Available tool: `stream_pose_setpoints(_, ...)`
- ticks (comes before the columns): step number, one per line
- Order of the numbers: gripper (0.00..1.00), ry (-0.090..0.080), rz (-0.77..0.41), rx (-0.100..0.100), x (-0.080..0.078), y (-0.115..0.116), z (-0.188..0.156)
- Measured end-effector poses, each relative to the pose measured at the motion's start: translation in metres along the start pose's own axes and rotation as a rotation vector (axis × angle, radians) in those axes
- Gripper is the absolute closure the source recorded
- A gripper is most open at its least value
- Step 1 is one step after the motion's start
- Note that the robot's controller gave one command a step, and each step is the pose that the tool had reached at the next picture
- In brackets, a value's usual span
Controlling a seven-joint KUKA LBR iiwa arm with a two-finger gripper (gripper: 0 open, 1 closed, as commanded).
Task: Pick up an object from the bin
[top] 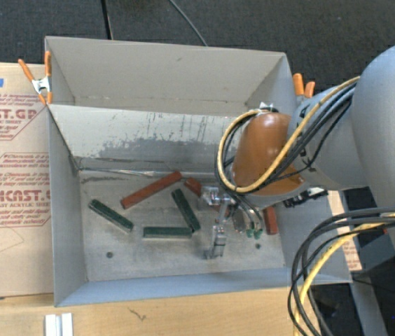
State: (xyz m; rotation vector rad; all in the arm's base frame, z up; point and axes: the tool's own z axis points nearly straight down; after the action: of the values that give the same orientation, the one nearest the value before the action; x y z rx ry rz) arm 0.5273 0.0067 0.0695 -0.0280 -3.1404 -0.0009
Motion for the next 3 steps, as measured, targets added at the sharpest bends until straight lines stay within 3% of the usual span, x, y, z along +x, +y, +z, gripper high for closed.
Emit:
stream_pose_setpoints(1, 0.0, 0.002, -0.065, 0.002, -0.014, 0.037, -0.027)
stream_pose_setpoints(2, 1.0, 0.0, 0.06, 0.0, -0.029, 0.072, -0.015)
stream_pose_setpoints(3, 1.0, 0.0, 0.06, 0.0, -0.029, 0.072, -0.015)
